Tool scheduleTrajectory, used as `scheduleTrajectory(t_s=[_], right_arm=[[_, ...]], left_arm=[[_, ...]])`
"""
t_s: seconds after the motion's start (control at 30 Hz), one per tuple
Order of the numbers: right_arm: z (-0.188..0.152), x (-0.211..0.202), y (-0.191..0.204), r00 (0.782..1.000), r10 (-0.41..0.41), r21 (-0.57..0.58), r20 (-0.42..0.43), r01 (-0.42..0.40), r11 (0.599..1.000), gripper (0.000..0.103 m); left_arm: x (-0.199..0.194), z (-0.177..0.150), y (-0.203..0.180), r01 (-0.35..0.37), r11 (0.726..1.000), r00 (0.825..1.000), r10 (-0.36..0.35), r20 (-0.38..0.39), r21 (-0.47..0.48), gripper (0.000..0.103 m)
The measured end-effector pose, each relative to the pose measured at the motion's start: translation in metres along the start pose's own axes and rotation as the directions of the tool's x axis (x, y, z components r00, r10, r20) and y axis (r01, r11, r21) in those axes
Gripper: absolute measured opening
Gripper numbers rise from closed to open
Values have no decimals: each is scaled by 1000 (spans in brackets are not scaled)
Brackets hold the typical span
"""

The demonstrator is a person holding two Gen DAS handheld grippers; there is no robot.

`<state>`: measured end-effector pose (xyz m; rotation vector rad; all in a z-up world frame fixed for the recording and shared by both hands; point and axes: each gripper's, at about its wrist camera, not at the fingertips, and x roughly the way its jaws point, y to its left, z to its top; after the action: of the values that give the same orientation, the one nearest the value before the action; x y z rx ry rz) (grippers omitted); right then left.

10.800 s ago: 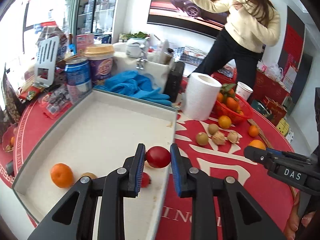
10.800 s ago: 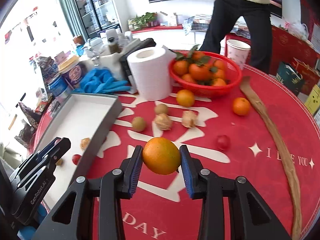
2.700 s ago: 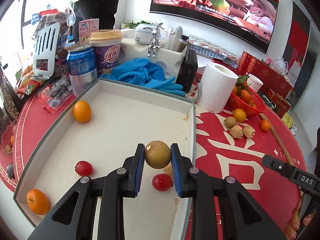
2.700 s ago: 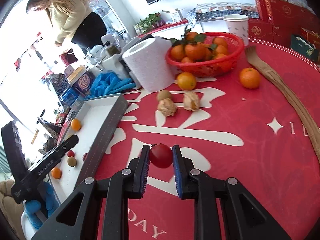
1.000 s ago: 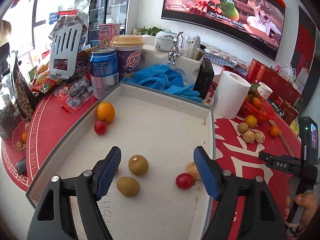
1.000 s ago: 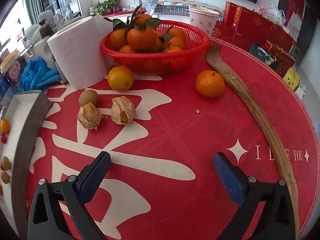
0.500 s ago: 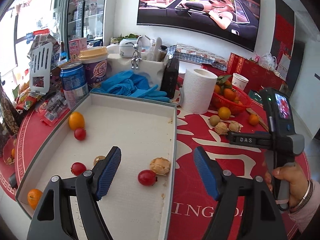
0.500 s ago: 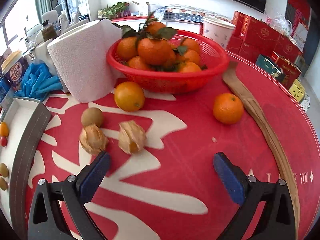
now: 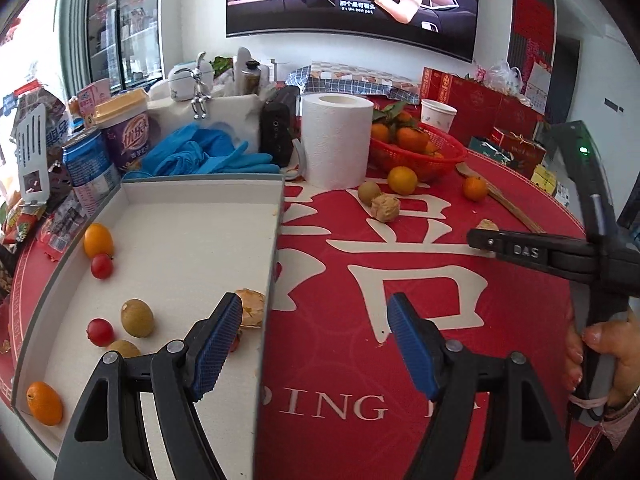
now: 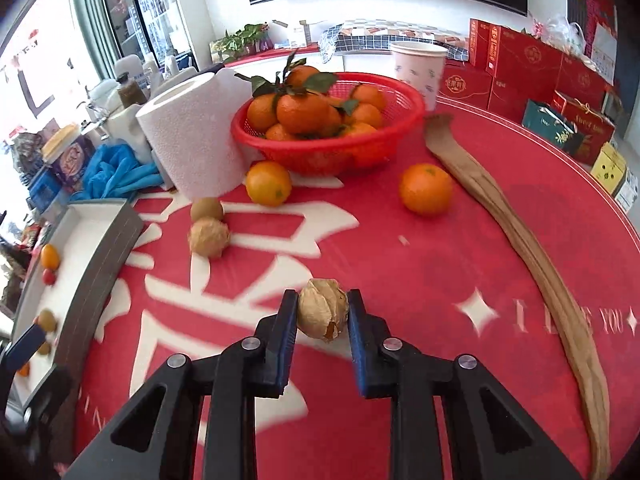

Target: Organize fruits

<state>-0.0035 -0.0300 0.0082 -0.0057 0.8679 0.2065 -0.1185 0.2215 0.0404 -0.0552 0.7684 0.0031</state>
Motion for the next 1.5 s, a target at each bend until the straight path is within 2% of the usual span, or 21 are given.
scheduleTrajectory(t_s=[0.1,0.17,0.33,0.43,0.53,0.6,0.7,0.9,0.93,0.97,1.0,1.03,1.2,1.33,1.5], right_arm=[[-20,-22,-14,999,42,30,11,-43,999,25],[-30,-29,-24,997,70,56,24,-71,996,25],[-36,-38,-41,986,161,110,39,-165,980,25],[-37,-47,-42,979,193,100,65,-198,975,25],[-40,-57,-43,974,210,90,90,-218,972,25],[-41,-61,-46,971,217,92,97,-226,970,25],[-42,-64,-53,970,222,106,102,-233,967,25],[-42,-68,-62,967,226,130,115,-240,962,25],[-42,-68,-62,967,227,130,114,-241,962,25],[-42,-67,-61,967,228,129,113,-242,962,25],[-41,-66,-60,967,228,126,109,-241,962,25],[-41,-65,-58,968,229,124,106,-242,962,25],[-41,-63,-54,968,233,121,95,-243,962,25],[-41,-59,-53,967,240,130,84,-249,960,25],[-40,-56,-47,965,249,128,75,-257,958,25]], left_arm=[[3,6,-16,50,999,997,-50,-50,4,78],[5,16,-30,60,998,995,-59,-79,15,78],[27,48,-56,11,999,991,-4,-136,50,78],[56,64,-61,-8,1000,980,13,-199,27,72],[87,74,-64,-58,998,970,62,-234,25,63],[104,78,-64,-83,996,965,85,-247,17,60],[122,80,-61,-89,996,962,82,-260,-16,59],[136,87,-59,-108,993,967,94,-238,-45,59],[137,88,-58,-116,992,967,102,-233,-49,54],[136,88,-58,-121,992,969,108,-223,-46,39],[134,87,-59,-115,993,971,104,-216,-39,30],[133,85,-59,-118,993,970,108,-219,-30,28],[109,65,-63,-104,995,970,102,-219,5,28],[79,46,-59,-42,999,976,36,-213,-24,28],[32,35,-66,-36,999,992,39,-124,27,28]])
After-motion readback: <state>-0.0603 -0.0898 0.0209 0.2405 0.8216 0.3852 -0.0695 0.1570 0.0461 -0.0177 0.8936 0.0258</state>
